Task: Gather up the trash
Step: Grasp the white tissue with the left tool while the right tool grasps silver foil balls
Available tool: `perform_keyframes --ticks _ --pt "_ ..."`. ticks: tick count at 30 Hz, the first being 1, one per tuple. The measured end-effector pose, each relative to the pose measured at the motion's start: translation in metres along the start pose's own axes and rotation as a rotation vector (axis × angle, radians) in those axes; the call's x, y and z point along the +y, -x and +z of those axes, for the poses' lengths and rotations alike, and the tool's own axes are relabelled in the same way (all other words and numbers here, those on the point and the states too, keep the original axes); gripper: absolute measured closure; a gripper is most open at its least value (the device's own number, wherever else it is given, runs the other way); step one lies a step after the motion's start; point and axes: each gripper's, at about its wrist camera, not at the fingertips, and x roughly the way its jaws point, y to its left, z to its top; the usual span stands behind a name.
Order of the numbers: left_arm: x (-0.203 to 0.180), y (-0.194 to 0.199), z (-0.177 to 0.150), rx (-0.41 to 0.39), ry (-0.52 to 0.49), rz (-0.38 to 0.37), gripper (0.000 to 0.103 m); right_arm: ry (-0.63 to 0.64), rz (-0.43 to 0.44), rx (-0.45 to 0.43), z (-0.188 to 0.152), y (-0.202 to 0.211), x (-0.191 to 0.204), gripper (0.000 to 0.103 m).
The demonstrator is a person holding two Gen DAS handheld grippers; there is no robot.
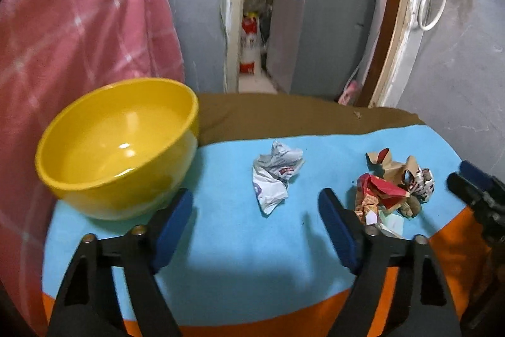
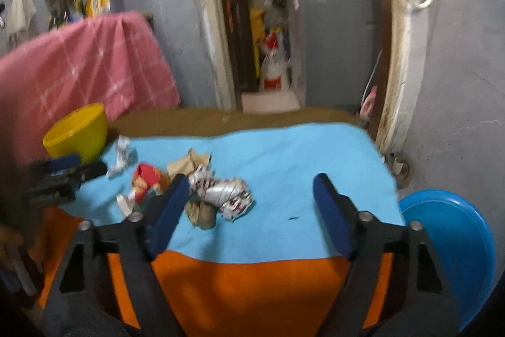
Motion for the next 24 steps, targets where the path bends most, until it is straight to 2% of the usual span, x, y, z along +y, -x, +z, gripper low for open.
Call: perform_keyframes --ticks 10,12,13,14,15,20,24 --pt "-0.002 -0.025 0.021 0.116 0.015 -0.067 0.051 0.005 0.059 0.166 0.006 -0.037 0.005 0.028" --pt "-0.004 -0.028 0.022 0.131 0.003 -0.062 0.059 0.008 0.064 0.182 0.006 -0.040 0.007 0.033" --pt "-0.005 -0.029 0.023 0.136 -0.002 -0.062 0.064 0.008 0.068 0.185 0.006 -0.040 0.007 0.039" --pt "-0.006 -0.030 0.023 0.144 -0.008 -0.061 0.074 0.008 0.076 0.190 0.005 -0.040 0.007 0.042" --pt "-0.006 -0.031 0.024 0.151 -0.012 -0.058 0.079 0.008 0.077 0.190 0.005 -0.040 0.007 0.042" --pt "-0.006 -0.030 0.023 0.142 -0.013 -0.056 0.083 0.017 0.085 0.175 0.004 -0.037 0.010 0.043" --pt "-0.007 -0.025 0.017 0.119 0.000 -0.068 0.084 0.007 0.083 0.115 0.002 -0.024 0.009 0.043"
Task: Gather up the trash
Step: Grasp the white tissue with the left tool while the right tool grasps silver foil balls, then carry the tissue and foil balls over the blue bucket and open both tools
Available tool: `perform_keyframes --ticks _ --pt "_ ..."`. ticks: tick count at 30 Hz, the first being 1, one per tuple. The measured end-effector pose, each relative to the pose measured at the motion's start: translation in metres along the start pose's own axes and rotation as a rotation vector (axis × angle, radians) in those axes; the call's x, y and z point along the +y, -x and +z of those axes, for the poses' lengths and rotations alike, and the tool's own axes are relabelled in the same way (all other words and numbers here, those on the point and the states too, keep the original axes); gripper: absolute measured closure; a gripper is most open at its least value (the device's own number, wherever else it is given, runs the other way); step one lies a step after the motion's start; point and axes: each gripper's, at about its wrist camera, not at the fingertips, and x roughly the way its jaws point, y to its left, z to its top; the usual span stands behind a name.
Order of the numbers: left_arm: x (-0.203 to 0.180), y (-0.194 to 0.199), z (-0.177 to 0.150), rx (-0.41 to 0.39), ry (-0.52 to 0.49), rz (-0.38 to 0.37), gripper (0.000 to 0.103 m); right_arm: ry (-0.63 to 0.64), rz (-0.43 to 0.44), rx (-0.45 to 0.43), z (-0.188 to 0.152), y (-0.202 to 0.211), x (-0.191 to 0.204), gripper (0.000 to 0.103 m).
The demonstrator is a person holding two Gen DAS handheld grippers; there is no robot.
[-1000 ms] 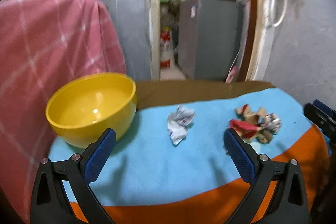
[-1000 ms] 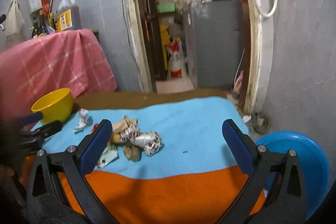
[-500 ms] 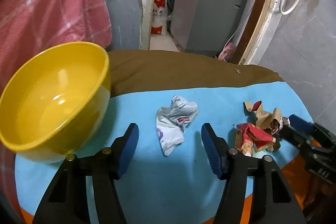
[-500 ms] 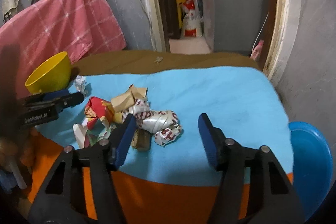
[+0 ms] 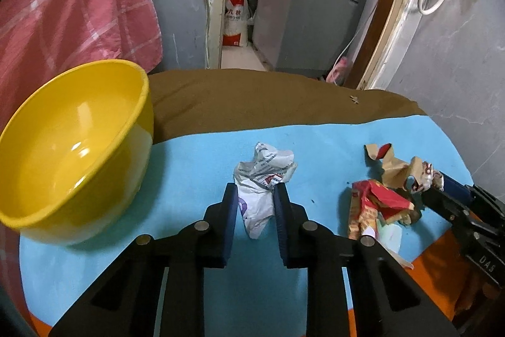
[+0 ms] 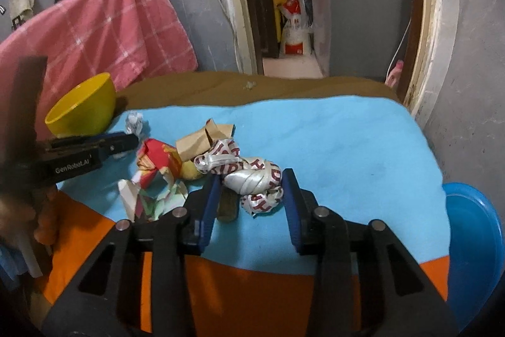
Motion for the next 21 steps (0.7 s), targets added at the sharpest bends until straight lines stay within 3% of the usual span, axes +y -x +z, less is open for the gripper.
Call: perform_keyframes --ticks 9,14,21 --pt "-0.015 0.028 -0.018 -0.093 -0.001 -0.061 0.087 0.012 -0.006 -0.198 -0.018 0.039 0.006 0.044" --pt "-0.027 0.051 -0.025 -0.193 0.027 -0.115 0.087 0.014 -0.017 -0.309 -0.028 0.061 0.002 0.044" --pt "-0.065 0.085 -0.032 -0.347 -0.007 -0.177 0.087 0.020 -0.071 -0.494 -0.035 0.104 0.000 0.044"
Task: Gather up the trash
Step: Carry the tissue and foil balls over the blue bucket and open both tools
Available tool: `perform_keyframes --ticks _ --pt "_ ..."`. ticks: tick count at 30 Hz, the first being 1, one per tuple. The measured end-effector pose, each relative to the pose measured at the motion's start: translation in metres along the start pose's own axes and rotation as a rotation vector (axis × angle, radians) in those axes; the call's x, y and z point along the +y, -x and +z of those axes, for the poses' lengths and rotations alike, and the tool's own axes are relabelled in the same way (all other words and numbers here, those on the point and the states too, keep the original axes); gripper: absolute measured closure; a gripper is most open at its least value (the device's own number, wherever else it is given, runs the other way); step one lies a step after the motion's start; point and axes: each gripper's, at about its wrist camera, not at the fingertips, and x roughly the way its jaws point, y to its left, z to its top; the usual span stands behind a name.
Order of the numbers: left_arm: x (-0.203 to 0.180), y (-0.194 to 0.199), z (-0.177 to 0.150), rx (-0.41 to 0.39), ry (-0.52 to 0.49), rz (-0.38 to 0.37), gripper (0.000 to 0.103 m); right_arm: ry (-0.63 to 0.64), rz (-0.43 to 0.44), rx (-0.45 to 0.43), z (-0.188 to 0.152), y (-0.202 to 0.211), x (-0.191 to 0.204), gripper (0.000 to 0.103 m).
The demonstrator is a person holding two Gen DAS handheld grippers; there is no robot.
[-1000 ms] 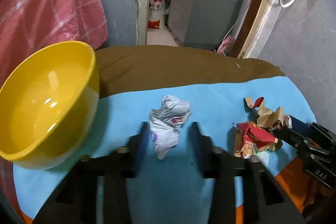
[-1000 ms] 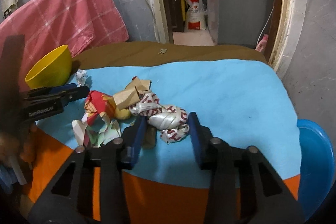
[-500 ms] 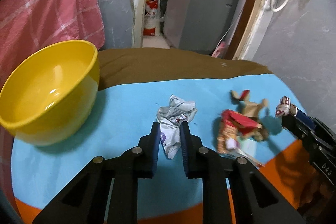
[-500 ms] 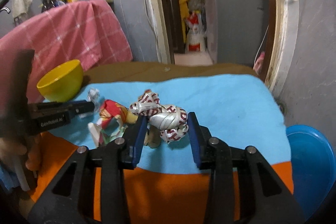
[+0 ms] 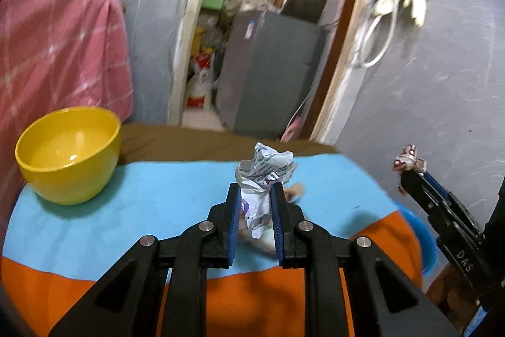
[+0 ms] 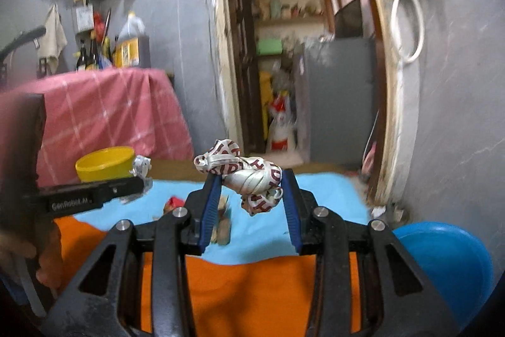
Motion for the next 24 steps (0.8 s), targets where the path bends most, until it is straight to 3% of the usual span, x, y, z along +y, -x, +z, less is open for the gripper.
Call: perform_keyframes --ticks 11,18,24 --pt "-0.075 0.029 0.012 -0.212 -0.091 -0.140 0.087 -0.031 -0.177 -0.243 0.013 0.074 -0.031 0.043" --pt "-0.121 0.019 0.017 -0.218 -0.131 -0.232 0.087 -0.059 -0.304 -0.293 0.012 0.109 -0.059 0.043" --pt "-0.161 -0.002 0.013 -0.166 -0.174 -0.285 0.087 -0.142 -0.395 -0.238 0.005 0.115 -0.094 0.043"
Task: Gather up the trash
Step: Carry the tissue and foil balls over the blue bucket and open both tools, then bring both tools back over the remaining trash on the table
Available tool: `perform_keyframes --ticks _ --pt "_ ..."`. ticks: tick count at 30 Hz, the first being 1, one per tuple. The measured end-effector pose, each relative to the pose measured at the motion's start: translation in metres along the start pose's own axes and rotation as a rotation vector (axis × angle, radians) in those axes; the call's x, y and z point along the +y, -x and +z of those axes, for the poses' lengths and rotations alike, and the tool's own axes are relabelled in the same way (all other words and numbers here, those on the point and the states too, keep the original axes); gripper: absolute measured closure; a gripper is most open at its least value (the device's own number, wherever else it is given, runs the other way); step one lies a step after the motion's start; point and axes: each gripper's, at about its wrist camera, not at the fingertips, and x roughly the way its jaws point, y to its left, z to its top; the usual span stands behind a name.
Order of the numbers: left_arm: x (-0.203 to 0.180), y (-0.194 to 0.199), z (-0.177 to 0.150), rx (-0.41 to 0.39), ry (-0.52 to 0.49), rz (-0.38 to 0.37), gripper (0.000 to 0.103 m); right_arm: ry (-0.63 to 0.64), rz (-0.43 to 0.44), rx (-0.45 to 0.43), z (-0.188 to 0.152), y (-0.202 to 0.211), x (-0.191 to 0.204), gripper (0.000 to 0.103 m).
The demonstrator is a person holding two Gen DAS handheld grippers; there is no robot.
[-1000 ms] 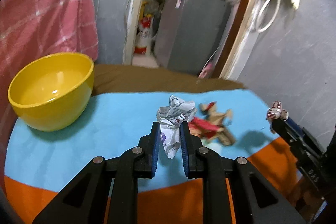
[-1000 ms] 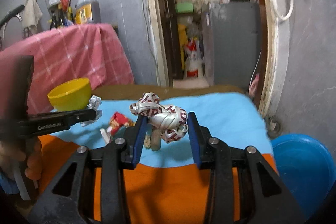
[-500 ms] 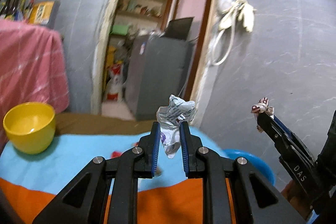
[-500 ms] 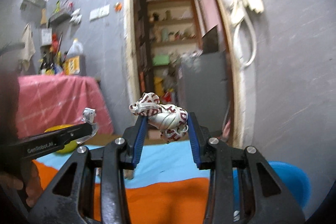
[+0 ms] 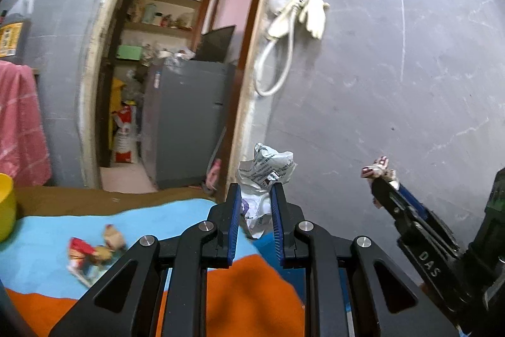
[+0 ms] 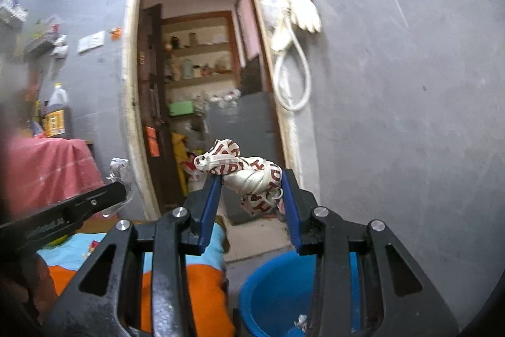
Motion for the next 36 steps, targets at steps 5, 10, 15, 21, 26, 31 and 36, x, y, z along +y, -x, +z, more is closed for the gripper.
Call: perform_keyframes --ticks 5,10,15,21,26,31,36 --pt "-0.017 -0.024 -0.008 0.067 0.004 -0.040 0.087 -0.060 -0.064 0.068 -0.006 -0.009 -0.024 0.043" --pt "-0.024 -0.052 -0.018 0.156 0.040 -0.065 0.087 -0.101 -0.120 0.145 -0.015 -0.021 -0.039 0.043" --pt "-0.027 -0.080 -0.029 0.266 0.064 -0.067 0.087 -0.127 -0.150 0.224 -0.025 -0.033 -0.050 0.043" --pt "-0.021 -0.104 -0.045 0.385 0.120 -0.061 0.086 -0.170 -0.165 0.307 -0.036 -0.046 -0.065 0.042" --pt "-0.013 -0.113 -0.052 0.425 0.148 -0.065 0.085 -0.208 -0.171 0.358 -0.042 -0.054 -0.074 0.041" --pt "-0.009 -0.114 -0.056 0.452 0.164 -0.068 0.080 -0.229 -0.166 0.378 -0.045 -0.057 -0.077 0.040" --pt "-0.004 -0.114 -0.055 0.450 0.177 -0.065 0.069 -0.228 -0.164 0.382 -0.046 -0.059 -0.077 0.040"
